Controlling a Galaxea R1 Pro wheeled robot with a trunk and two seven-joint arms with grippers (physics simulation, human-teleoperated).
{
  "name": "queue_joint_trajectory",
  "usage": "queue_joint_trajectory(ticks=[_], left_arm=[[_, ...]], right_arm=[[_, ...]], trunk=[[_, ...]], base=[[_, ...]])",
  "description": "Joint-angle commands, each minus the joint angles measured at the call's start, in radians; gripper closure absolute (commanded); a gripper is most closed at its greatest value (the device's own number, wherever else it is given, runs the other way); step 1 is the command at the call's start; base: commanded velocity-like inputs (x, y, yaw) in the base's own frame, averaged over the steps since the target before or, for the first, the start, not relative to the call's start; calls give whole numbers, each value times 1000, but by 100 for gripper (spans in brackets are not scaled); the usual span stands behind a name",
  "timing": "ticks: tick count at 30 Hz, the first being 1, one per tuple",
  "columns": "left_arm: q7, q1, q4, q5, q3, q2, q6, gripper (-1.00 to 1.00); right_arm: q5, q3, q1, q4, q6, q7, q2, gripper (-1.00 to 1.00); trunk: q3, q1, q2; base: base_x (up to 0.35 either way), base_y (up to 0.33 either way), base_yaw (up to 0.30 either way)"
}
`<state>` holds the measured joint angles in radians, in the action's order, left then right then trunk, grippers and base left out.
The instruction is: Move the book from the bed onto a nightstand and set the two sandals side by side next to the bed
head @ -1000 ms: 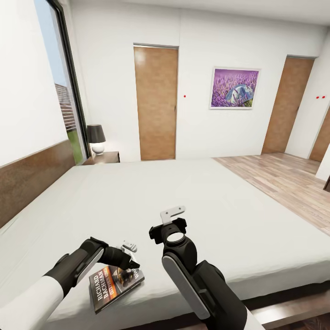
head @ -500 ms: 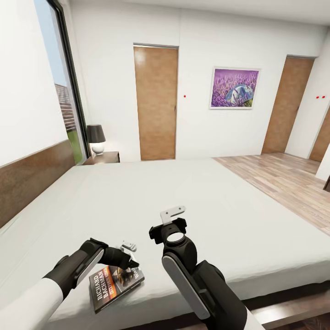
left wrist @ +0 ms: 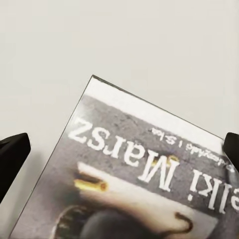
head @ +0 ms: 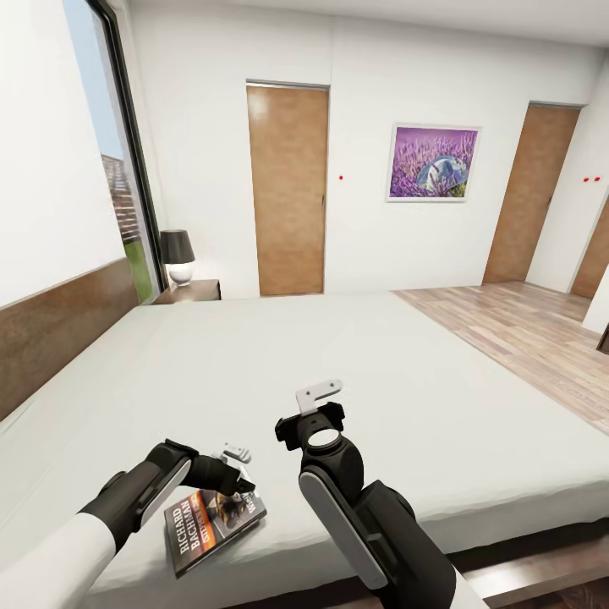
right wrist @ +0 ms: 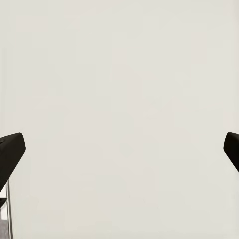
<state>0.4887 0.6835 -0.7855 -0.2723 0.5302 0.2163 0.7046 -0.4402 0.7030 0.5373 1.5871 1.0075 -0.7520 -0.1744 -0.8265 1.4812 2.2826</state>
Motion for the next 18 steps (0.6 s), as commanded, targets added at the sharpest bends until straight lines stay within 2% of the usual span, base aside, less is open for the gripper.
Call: queue_joint_trajectory(ticks=[1, 18], left_arm=[[-5, 1, 44, 20, 4, 2, 2, -100], [-3, 1, 38, 16, 2, 7, 2, -100]], right_arm=[[-9, 1, 1, 1, 3, -10, 0, -100], [-9, 1, 1, 1, 3, -10, 0, -100]], trunk=[[-1, 0, 0], [-1, 0, 0]], base=[[0, 0, 0], [0, 0, 0]])
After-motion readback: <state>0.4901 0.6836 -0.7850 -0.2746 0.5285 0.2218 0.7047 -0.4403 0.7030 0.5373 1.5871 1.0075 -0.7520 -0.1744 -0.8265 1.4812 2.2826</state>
